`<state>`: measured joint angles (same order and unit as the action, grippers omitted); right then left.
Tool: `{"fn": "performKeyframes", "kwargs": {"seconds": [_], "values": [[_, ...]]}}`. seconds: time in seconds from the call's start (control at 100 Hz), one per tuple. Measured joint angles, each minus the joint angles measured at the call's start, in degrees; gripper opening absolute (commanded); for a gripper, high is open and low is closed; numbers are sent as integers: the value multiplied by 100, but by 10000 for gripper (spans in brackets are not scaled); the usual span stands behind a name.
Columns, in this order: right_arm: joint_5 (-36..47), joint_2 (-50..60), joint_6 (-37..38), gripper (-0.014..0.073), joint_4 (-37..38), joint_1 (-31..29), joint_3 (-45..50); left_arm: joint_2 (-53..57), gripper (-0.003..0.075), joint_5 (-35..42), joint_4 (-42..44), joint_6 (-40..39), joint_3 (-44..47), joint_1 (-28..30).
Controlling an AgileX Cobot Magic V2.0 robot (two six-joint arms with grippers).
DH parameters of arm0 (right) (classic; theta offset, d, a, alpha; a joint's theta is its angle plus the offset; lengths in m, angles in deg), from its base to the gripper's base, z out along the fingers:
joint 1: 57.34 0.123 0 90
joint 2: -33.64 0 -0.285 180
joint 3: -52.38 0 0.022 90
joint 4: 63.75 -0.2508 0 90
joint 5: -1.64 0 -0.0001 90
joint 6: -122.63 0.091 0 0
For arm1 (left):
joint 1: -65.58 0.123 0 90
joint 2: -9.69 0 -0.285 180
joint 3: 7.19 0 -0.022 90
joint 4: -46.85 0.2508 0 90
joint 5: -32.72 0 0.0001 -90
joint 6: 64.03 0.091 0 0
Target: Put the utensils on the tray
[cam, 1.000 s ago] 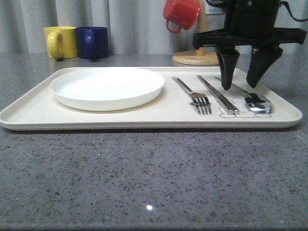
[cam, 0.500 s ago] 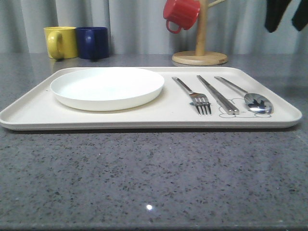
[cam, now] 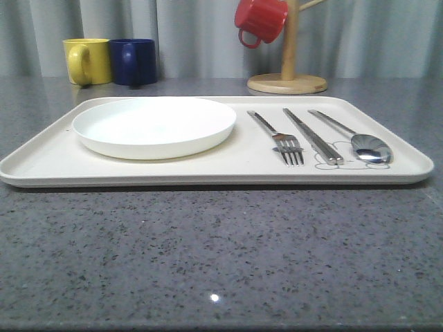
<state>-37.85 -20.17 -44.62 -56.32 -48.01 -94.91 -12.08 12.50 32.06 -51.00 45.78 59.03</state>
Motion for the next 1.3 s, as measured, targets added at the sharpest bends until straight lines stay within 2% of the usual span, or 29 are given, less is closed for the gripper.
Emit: {"fn": "performKeyframes", "kwargs": {"seconds": [0.1, 0.17, 0.39, 1.3], "values": [[287, 884, 0, 362, 48, 0, 577, 0, -19, 0, 0, 0, 0, 0], [490, 1501, 0, 298, 125, 0, 935, 0, -19, 0, 0, 0, 0, 0], [796, 2686, 0, -77, 301, -4, 1587, 0, -19, 0, 0, 0, 0, 0], [984, 2825, 0, -69, 336, -14, 1776, 0, -19, 0, 0, 0, 0, 0]]}}
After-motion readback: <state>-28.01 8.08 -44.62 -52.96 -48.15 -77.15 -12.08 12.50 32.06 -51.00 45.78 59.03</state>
